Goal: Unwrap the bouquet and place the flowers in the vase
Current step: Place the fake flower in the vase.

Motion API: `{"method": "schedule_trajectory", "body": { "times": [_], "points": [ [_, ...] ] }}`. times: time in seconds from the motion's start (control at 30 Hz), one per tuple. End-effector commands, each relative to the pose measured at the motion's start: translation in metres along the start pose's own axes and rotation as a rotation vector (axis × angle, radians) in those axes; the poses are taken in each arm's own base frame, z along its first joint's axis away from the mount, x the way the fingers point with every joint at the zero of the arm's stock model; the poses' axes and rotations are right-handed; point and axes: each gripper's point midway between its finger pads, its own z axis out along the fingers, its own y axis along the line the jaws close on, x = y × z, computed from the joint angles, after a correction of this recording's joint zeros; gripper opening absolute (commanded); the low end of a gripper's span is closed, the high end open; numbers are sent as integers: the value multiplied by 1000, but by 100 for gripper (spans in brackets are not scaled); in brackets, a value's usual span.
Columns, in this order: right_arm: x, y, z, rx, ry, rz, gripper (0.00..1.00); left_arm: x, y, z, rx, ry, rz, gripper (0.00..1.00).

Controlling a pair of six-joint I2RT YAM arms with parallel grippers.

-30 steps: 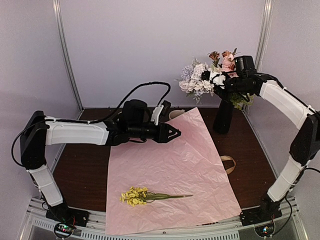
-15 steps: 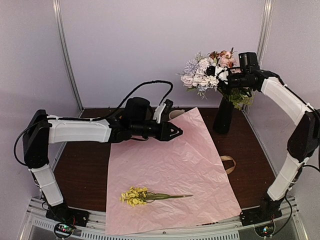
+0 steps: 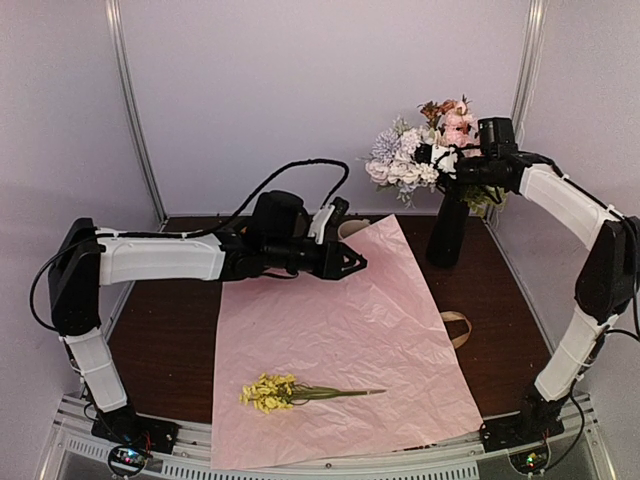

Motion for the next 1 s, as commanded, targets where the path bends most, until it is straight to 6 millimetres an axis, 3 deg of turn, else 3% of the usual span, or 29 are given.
{"method": "schedule_trajectory", "body": {
  "times": [0.0, 0.2, 0.67, 0.97],
  "points": [
    [1, -3, -4, 27, -5, -27, 0, -8, -2, 1, 20, -14, 15, 38],
    [7, -6, -6, 55, 18, -41, 0, -6, -2, -2, 18, -17, 12, 38],
    [-10, -9, -27, 69, 29, -68, 0, -5, -5, -4, 40, -31, -5, 38],
    [-1, -6, -28, 87, 50, -74, 0, -4, -6, -6, 49, -37, -13, 38]
  ]
}}
